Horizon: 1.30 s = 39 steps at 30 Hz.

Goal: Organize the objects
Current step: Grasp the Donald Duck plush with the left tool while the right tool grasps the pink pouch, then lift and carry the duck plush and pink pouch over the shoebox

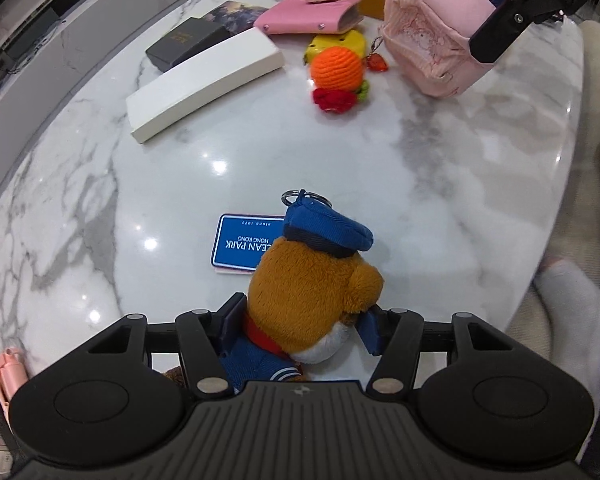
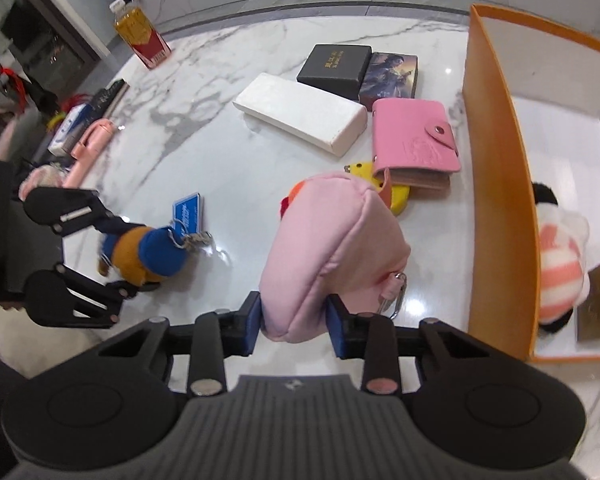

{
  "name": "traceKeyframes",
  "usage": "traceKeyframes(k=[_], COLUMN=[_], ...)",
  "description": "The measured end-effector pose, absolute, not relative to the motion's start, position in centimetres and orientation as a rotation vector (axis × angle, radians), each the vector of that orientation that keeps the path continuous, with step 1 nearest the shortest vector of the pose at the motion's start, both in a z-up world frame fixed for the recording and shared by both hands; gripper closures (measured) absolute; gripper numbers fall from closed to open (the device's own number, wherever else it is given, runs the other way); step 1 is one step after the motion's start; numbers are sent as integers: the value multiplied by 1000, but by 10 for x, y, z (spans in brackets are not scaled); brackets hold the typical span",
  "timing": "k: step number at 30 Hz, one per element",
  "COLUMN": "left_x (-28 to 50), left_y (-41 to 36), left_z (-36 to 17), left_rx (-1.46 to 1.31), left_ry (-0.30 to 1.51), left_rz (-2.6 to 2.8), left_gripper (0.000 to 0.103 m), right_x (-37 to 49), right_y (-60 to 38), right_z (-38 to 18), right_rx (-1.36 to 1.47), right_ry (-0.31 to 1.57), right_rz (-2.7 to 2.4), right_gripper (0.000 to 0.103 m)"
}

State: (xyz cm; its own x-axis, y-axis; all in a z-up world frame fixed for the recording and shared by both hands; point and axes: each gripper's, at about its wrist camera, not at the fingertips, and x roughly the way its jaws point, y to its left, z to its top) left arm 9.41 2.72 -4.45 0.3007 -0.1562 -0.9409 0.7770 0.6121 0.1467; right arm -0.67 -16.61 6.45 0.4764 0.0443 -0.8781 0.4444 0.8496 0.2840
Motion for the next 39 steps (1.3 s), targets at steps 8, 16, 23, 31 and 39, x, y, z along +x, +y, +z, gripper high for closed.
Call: traceKeyframes(k=[8,16,23,31,39], left_x=[88,81,72,65,61], left_y=[19,11,11,1,-20], left_z=[-41,-33,-33,-13,10], left_rx=[666,660,678,684,698], left_ry=[1097,1086,1093,1055,1007], left_rz=[-705,-708,-710,-722,-745], left_gripper=[38,38,38,38,38], right_x=[-13,-13,-23,-40,-58], right_y=[-162,-154,-144,-141,-142], right_z=[77,81,78,97,116], right_rx=[509,463,449,428,409], right_ry=[1050,1042,1049,1019,1000], right_rz=[-261,-263,-257,-268,-278], right_gripper=[71,72,72,72,73])
